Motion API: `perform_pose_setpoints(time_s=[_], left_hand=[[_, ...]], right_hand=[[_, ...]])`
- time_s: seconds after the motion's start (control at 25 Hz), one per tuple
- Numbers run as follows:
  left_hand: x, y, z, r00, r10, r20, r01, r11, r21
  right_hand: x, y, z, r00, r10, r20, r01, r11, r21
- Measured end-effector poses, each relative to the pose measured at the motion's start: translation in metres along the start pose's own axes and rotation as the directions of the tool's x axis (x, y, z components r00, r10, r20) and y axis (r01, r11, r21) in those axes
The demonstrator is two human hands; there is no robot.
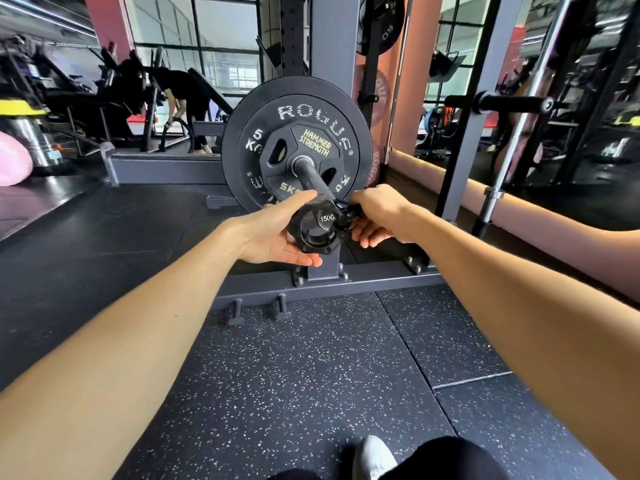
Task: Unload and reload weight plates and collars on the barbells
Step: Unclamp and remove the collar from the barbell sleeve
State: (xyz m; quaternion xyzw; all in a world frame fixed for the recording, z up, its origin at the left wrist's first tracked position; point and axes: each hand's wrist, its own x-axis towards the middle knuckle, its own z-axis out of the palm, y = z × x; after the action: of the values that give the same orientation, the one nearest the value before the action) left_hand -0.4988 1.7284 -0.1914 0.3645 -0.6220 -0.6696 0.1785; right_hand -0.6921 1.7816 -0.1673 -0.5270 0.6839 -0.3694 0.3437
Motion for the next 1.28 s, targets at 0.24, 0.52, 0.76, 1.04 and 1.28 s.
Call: perform_pose_setpoints(time_s=[0.24, 0.52, 0.76, 1.04, 1.28], left_hand=[[-0.047, 0.005, -0.057, 0.945, 0.157, -0.287, -0.176, 0.983, -0.042], [-0.072, 0.023, -0.147, 0.838, 0.222, -0.499, -0.176, 0.975, 0.137], [-0.067, 0.044, -0.222, 0.706, 0.271, -0.654, -0.188, 0.962, 0.196], [-0.023, 0.066, -0.317, 0.650, 0.297, -0.699, -0.144, 0.952, 0.271], [0.061, 0.065, -0.439, 0.611, 0.279, -0.741, -0.042, 0.946, 0.321]], right_hand=[[0.005, -0.046, 0.041, 0.983, -0.139, 0.124, 0.136, 0.990, 0.033], [0.065, -0.113, 0.096, 0.938, -0.258, 0.232, 0.252, 0.966, 0.056], [0.142, -0.164, 0.143, 0.905, -0.367, 0.217, 0.397, 0.911, -0.115], [0.242, -0.220, 0.188, 0.901, -0.392, 0.187, 0.415, 0.904, -0.105], [0.366, -0.258, 0.242, 0.916, -0.373, 0.147, 0.400, 0.874, -0.275]])
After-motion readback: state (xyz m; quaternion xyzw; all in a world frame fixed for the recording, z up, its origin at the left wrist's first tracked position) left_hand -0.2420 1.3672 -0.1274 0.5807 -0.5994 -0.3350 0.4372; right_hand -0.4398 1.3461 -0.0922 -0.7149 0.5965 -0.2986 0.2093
